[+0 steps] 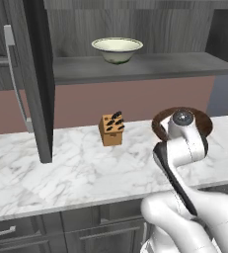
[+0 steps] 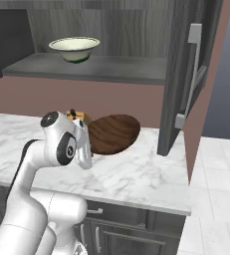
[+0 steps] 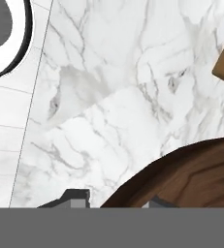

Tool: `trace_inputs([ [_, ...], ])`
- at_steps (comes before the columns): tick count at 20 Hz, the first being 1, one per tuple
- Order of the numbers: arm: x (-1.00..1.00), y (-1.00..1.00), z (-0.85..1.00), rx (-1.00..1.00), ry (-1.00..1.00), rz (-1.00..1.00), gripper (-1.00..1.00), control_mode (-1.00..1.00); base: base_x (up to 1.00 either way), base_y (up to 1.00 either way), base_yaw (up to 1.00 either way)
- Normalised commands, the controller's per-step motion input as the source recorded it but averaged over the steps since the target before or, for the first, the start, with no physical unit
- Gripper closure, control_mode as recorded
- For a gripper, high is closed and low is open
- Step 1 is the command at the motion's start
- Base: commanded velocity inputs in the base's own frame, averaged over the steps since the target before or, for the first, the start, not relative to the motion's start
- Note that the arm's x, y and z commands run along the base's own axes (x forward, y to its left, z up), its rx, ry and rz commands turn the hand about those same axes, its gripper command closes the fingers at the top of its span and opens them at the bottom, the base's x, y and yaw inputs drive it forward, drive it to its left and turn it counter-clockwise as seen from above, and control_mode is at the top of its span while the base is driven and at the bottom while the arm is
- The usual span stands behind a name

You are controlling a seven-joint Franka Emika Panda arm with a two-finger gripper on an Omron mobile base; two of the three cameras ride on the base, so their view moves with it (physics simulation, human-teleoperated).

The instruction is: Open the cabinet. Pick the bowls from the counter and place them in the cabinet. Then close the cabinet.

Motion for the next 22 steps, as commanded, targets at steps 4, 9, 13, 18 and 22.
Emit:
trace_inputs([
  [4, -0.39, 0.42, 0.43, 0.00, 0.20, 0.35, 1.00, -1.00, 0.00, 0.00, 0.00],
  [9, -0.52, 0.26, 0.67, 0.00, 0.09, 0.33, 1.00, -1.00, 0.00, 0.00, 0.00],
  [13, -0.96, 0.00, 0.81, 0.00, 0.00, 0.23, 1.00, -1.00, 0.00, 0.00, 0.00],
  [18, -0.96, 0.00, 0.60, 0.00, 0.00, 0.21, 1.00, -1.00, 0.00, 0.00, 0.00],
  [22, -0.47, 0.19, 0.36, 0.00, 0.00, 0.08, 1.00, -1.00, 0.00, 0.00, 0.00],
])
